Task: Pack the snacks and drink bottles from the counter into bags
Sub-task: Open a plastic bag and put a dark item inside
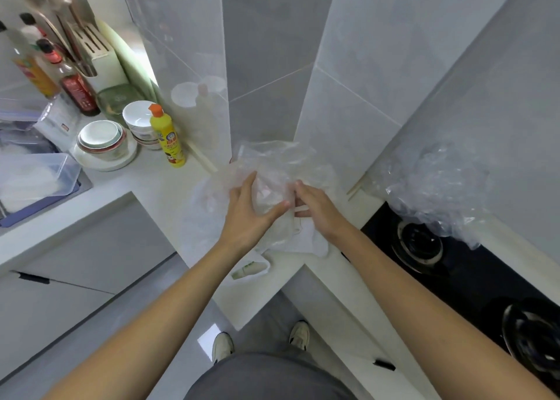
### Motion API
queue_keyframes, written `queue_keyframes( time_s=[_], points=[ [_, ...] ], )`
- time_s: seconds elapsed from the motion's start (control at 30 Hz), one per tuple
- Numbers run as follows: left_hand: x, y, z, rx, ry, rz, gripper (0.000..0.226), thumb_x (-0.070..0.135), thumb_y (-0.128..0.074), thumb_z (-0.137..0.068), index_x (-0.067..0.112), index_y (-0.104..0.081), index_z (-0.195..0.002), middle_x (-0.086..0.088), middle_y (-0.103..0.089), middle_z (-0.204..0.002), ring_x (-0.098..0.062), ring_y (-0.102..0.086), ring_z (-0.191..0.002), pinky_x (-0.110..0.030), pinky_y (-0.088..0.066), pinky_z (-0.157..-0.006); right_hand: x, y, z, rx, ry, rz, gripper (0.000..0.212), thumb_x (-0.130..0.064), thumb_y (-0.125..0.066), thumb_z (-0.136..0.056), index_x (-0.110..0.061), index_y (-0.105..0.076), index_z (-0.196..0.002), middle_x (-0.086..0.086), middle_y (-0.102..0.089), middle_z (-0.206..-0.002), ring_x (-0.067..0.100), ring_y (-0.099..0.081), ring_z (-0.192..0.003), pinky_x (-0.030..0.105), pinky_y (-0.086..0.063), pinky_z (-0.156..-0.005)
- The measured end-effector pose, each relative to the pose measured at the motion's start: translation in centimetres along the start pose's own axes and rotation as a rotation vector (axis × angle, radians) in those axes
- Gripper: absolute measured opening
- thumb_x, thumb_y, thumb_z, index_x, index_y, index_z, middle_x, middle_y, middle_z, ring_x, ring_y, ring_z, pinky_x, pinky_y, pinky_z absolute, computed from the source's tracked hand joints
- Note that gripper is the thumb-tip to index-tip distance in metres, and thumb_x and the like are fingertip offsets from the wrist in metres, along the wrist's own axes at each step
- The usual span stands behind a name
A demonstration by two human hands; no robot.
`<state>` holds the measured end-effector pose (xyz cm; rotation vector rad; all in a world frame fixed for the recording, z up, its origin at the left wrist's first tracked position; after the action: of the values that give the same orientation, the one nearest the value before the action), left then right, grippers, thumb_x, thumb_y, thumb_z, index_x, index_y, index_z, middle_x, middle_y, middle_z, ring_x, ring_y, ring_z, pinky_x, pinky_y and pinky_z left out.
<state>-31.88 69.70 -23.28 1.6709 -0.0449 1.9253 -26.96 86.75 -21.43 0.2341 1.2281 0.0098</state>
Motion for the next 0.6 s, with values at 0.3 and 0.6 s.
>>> queue_keyframes(
  time_s=[0.3, 0.6],
  points=[
    [-1.0, -2.3, -3.7, 0.148, 0.006, -0.098, 0.018, 0.028, -0.069, -0.093, 0.011, -0.064, -0.096, -0.005, -0.061, -0.107, -0.025, -0.059, -0.105, -0.038, -0.049, -0.093, 1.2, 3.9, -0.3, -0.053, -0.012, 0.054, 0.030, -0.024, -0.047, -0.110, -0.015, -0.073, -0.122, 0.000, -0.076, -0.111, 0.011, -0.072, -0.102, 0.028, -0.058, -0.090],
    [-1.9, 0.7, -2.8, 0.316, 0.031, 0.005, 0.018, 0.025, -0.053, -0.102, 0.014, -0.054, -0.088, -0.004, -0.063, -0.097, -0.019, -0.061, -0.089, -0.043, -0.055, -0.080, 6.2, 10.4, -5.4, 0.402, -0.092, 0.411, 0.078, -0.047, -0.075, -0.086, -0.029, -0.040, -0.153, 0.004, -0.040, -0.151, 0.025, -0.041, -0.140, 0.045, -0.041, -0.114]
  ],
)
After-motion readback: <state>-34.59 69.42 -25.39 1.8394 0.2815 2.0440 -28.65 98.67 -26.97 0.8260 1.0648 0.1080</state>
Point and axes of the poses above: each hand's wrist, its own z-axis away from the middle knuckle, its own y-axis out of the back of the hand, x = y × z, the point moved 2 cm from there along -z, towards the middle knuckle
